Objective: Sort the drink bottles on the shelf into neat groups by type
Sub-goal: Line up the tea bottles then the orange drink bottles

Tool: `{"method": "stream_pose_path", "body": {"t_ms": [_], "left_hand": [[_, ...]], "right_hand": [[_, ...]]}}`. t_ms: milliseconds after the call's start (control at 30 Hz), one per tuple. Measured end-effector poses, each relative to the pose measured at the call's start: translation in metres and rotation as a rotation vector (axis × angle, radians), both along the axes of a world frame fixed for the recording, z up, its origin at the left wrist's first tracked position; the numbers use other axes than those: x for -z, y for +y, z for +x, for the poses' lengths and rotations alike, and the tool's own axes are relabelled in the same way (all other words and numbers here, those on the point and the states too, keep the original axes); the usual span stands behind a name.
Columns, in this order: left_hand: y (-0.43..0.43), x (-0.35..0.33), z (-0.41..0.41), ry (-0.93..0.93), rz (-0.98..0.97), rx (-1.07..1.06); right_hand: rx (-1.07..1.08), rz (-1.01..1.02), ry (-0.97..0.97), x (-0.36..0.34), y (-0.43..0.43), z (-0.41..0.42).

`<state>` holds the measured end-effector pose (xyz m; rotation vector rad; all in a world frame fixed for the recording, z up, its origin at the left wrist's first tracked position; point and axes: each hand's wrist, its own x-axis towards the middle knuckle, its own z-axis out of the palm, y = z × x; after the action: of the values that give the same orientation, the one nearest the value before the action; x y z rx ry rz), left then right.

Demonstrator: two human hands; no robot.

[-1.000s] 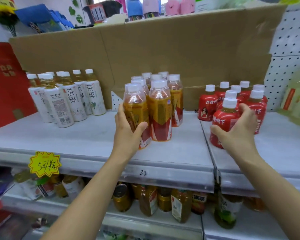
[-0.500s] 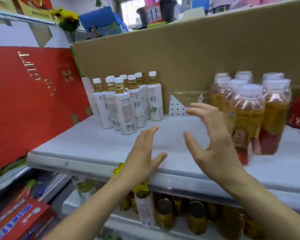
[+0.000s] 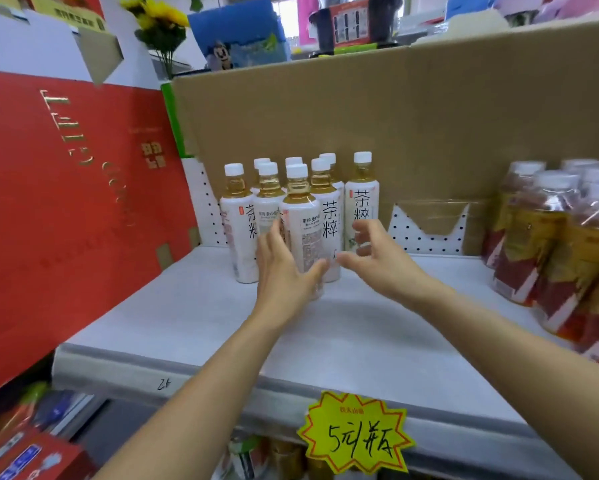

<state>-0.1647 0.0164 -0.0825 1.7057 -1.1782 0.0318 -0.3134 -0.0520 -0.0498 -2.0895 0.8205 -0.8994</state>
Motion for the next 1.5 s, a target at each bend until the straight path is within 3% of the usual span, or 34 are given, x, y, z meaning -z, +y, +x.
{"method": "stream_pose_path", "body": {"t_ms": [267, 467, 667, 767, 1000, 1333, 1500], "left_hand": [[-0.028, -0.039, 0.013, -0.190, -0.237, -0.107], [-0.028, -0.089, 0.029, -0.237, -0.057, 0.002], [-0.007, -0.116, 0.045, -0.316, 0.124, 0.192], [-0.007, -0.124, 0.053, -0.264, 0.177, 0.291], [-0.039, -0.135, 0.034, -0.422, 0.179, 0.437], [-0.084, -0.140, 0.041, -0.635, 0.331, 0.347], [-0.085, -0.135, 0.046, -0.665, 0.259, 0.258]], "right_hand": [[0.029, -0.074, -0.231, -0.047, -0.059, 0.072], [0.026, -0.111, -0.197, -0.058, -0.065, 0.077], [0.196, -0.244, -0.236, -0.053, -0.062, 0.018], [0.251, -0.214, -0.303, -0.050, -0.060, -0.005], [0.264, -0.110, -0.402, -0.041, -0.062, -0.007], [0.228, -0.072, -0.384, -0.041, -0.070, 0.015], [0.219, -0.060, -0.419, -0.041, -0.071, 0.033]]}}
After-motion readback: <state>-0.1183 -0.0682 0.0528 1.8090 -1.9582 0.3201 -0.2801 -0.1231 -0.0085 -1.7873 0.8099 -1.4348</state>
